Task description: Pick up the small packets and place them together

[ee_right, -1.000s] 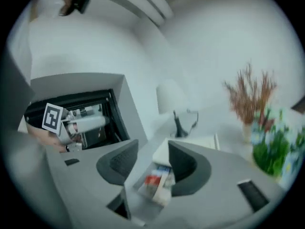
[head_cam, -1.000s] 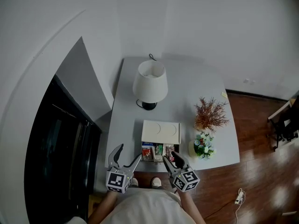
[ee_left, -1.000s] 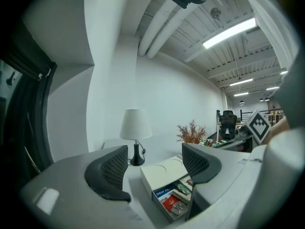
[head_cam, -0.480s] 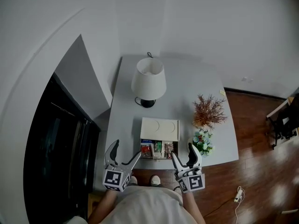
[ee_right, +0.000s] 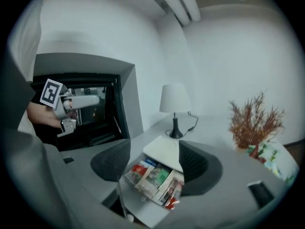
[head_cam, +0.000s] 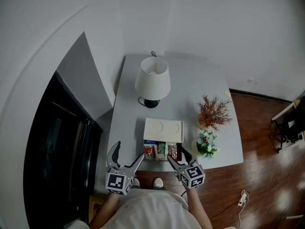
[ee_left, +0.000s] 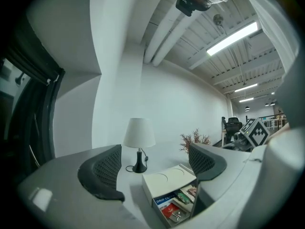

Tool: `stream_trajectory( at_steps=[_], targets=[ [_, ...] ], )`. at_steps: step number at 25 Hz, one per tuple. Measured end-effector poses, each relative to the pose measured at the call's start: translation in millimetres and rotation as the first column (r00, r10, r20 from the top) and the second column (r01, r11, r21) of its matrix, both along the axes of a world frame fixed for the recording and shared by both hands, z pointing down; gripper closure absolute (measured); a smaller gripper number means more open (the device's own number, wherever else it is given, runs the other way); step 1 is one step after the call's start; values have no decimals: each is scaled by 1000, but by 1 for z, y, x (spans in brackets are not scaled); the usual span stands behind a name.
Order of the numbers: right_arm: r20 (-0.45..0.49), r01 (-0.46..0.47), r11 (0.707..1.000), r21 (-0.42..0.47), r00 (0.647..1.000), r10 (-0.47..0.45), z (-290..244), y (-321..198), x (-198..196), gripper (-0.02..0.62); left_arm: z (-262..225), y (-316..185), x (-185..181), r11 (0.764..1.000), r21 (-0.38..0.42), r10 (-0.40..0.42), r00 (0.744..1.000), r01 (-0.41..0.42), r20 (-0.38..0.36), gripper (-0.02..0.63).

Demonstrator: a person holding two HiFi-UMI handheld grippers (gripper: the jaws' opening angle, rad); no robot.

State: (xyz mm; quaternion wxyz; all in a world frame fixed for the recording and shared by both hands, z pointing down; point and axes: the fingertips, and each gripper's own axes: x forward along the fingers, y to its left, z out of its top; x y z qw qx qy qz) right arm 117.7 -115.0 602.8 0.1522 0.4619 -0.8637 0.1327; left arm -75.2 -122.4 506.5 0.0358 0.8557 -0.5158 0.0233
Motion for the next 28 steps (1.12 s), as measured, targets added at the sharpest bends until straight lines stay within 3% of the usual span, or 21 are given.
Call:
stream_trajectory(
  at_steps=[2,4,7,12,13,16,17,21,24,28],
  targets=[
    [-37,49,991,-123,998,-54,35,-3,-16,284,3,1,-2,1000,-8,-8,1000,8,6,176],
    [-81,103,973,-207,989,-122,66,-6,-34,350,4,1,-4,1000,-10,-11,1000,12,14,176],
    [-123,147,933,-329,973,-197,110,-8,-59,357,8,3,-7,1000,-18,-16,1000,17,24,176],
    [-266,66,862,-502,937,-227,161,-3,-71,366,10,7,-11,999,-32,-29,999,30,27,176],
    [-285,51,856,-514,931,-227,162,-3,-73,410,11,7,-12,999,-32,-31,999,32,30,176],
    [-320,18,854,-521,923,-215,165,-5,-75,431,11,8,-14,999,-34,-35,999,36,34,176],
    [-341,11,853,-522,914,-220,167,-6,-73,489,12,8,-15,999,-35,-36,999,37,36,176],
    [-389,-5,851,-525,890,-235,168,-1,-61,555,12,7,-19,998,-34,-44,998,46,37,176],
    [-348,-16,861,-509,919,-188,154,3,-51,573,13,5,-23,998,-35,-54,998,55,39,176],
    [-219,-15,890,-456,971,-95,102,2,-49,577,15,2,-27,998,-35,-58,998,59,38,176]
  ],
)
